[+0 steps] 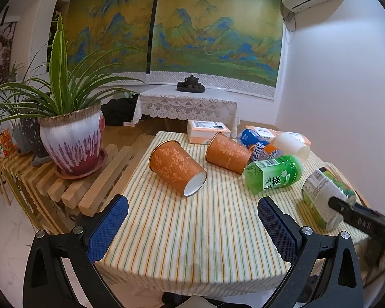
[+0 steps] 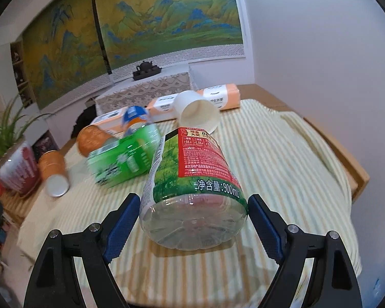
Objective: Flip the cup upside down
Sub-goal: 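Lift the bottle with the right tool toward the left tool while the left tool grasps it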
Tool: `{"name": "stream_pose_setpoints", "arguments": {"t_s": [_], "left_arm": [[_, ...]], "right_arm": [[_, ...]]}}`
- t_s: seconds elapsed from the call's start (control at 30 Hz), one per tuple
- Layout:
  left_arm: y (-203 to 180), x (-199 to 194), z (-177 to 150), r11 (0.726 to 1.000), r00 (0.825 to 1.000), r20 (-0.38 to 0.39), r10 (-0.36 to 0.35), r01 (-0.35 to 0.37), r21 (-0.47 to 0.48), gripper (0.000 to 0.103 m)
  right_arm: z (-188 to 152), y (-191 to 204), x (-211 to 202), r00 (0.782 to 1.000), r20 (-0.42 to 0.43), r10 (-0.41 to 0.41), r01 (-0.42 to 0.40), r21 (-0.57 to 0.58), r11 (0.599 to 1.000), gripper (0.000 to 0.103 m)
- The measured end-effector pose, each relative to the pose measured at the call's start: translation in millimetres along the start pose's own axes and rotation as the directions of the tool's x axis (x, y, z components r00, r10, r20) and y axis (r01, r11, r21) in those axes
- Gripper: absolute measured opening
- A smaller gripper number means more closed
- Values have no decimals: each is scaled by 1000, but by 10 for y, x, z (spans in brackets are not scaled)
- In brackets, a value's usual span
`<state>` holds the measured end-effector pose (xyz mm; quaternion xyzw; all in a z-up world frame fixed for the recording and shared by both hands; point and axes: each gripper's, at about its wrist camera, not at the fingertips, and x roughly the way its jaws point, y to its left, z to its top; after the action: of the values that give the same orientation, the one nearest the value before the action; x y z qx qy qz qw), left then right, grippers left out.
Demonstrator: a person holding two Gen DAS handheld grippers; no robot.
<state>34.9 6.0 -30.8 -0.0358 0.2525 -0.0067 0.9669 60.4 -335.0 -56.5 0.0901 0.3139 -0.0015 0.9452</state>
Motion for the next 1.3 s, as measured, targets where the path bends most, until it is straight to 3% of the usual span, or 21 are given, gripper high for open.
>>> {"name": "stream_pose_setpoints", "arguments": {"t_s": [0.27, 0.73, 0.97, 1.3], "left_arm": [[51, -50, -52, 1000, 1000, 2, 9, -9, -2, 102], [212, -28, -155, 999, 999, -11, 49, -49, -9, 102], [131, -92, -199, 999, 999, -5, 41, -41, -16, 102], [-366, -142, -419, 995, 998, -15, -65, 63, -80, 102]], "right_arm": [[-221, 336, -143, 997, 1, 72, -72, -12, 997, 83], [-269, 827, -39, 986, -29, 166, -168, -52, 984, 84], [-250, 686, -245, 962, -27, 273, -274, -24, 962, 84], [-253, 133, -656, 970, 46, 238, -239, 2, 971, 84]]}}
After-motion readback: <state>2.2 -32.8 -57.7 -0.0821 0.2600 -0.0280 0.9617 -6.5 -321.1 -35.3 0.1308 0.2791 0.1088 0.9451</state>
